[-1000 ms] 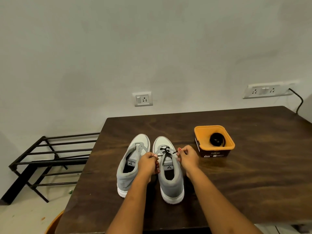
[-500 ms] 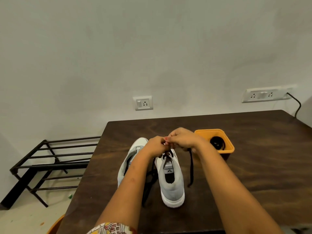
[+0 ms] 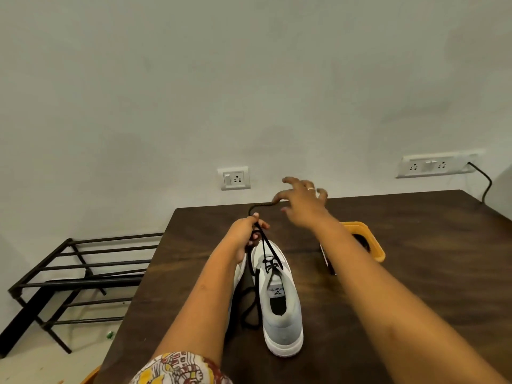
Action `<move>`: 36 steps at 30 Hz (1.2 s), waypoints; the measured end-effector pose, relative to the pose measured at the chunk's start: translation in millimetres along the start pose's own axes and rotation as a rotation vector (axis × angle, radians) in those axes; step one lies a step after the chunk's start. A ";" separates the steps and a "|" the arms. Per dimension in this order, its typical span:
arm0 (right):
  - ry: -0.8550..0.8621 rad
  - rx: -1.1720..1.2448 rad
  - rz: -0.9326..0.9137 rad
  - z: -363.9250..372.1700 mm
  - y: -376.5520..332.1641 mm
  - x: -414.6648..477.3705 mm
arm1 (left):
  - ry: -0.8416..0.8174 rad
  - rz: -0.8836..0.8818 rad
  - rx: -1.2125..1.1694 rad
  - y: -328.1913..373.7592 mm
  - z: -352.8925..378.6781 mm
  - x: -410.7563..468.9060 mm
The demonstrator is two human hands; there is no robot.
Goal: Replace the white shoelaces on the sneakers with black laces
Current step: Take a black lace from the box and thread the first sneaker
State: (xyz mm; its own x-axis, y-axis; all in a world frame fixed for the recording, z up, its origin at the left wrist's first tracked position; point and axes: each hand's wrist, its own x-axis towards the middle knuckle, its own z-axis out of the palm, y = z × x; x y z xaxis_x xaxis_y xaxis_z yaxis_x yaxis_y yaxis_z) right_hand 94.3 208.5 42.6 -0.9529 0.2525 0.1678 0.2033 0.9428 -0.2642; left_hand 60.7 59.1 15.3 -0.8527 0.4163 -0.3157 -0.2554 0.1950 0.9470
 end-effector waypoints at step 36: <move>-0.494 0.853 0.533 69.7 6.7 -11.3 | 0.003 0.091 -0.356 -20.1 -11.5 11.2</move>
State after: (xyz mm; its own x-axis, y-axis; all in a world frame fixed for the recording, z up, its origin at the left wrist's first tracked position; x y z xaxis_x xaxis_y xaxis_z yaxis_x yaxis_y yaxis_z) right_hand 90.8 196.8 -27.3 -0.8135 0.2863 -0.5061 0.5717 0.2346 -0.7862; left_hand 51.1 49.6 -6.6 -0.8803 0.4151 -0.2297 -0.3208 -0.1644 0.9328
